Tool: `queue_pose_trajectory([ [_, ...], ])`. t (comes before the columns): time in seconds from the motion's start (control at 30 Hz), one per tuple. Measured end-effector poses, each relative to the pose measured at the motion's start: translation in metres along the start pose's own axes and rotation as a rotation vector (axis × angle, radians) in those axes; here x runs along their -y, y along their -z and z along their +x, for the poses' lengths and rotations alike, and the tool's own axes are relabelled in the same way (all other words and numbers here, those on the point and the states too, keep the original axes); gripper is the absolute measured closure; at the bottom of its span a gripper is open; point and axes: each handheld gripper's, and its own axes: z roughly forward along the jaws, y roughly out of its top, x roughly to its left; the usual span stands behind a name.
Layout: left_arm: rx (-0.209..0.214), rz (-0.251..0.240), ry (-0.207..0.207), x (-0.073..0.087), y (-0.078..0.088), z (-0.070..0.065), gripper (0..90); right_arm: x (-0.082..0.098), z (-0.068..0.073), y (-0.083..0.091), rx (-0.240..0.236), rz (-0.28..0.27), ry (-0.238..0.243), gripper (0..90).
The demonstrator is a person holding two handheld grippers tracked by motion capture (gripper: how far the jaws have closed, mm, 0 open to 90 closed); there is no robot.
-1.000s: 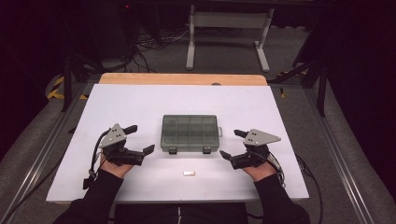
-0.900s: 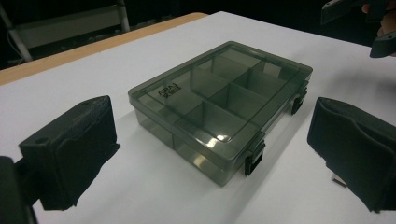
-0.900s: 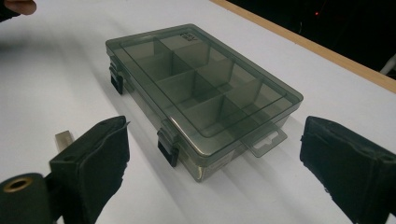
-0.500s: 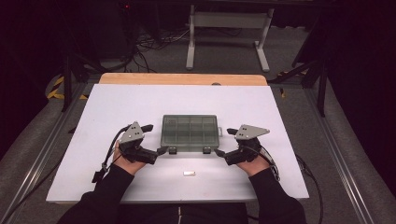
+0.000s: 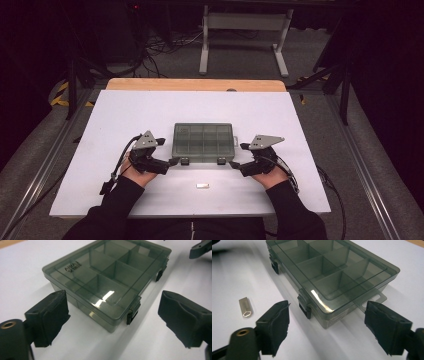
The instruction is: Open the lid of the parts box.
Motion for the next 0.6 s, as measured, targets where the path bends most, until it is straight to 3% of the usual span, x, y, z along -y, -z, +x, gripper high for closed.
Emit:
queue_pose_trajectory([
  [0.17,0.010,0.036,-0.011,0.0021,-0.0041,0.0011,17.8,0.0012,-0.0011,-0.0026,-0.017,0.019,-0.005,31.4],
  [0.33,0.024,0.087,0.011,0.0045,-0.0079,0.0029,23.8,0.0037,-0.0031,-0.0042,-0.028,0.037,-0.019,42.5],
  [0.47,0.047,0.107,0.031,0.0060,-0.0089,0.0057,26.8,0.0049,-0.0034,-0.0057,-0.030,0.052,-0.015,46.8],
  [0.6,0.042,0.127,0.031,0.0074,-0.0093,0.0073,32.9,0.0062,-0.0026,-0.0088,-0.022,0.074,-0.006,52.0],
])
